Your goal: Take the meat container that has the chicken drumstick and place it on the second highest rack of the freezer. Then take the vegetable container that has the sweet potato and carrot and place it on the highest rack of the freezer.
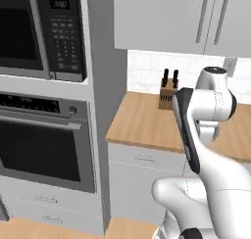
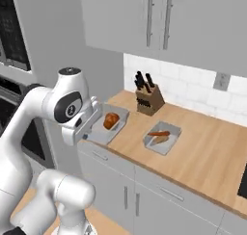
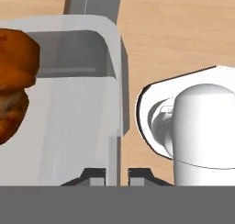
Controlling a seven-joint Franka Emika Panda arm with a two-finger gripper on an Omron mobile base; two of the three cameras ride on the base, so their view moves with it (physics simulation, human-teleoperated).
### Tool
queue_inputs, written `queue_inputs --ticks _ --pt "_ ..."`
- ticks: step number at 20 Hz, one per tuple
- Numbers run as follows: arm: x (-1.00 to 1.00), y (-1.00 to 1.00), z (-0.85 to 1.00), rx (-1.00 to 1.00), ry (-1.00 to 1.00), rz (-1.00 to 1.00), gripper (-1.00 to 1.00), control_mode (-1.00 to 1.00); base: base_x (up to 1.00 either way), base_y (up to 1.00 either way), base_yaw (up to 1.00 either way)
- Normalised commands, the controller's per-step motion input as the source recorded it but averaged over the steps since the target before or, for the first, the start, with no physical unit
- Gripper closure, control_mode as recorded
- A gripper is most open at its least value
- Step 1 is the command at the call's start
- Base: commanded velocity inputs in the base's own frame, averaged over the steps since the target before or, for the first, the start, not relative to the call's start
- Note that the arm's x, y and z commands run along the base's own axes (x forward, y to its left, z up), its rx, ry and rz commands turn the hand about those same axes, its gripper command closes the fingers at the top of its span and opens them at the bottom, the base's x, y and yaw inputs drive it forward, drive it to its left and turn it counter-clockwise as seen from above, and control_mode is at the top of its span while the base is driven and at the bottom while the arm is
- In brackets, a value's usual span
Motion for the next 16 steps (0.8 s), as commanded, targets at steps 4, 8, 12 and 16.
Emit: queue_inputs --ticks 4,8,12,16 --pt "0.0 0.0 0.0 0.0 0.0 0.0 1.0 1.0 -0.47 0.0 1.0" --pt "0.0 0.0 0.0 0.0 0.0 0.0 1.0 1.0 -0.44 0.0 1.0" --pt "0.0 0.0 0.0 0.0 0.0 0.0 1.0 1.0 -0.23 0.0 1.0" --pt "0.0 0.0 0.0 0.0 0.0 0.0 1.0 1.0 -0.11 0.03 0.92"
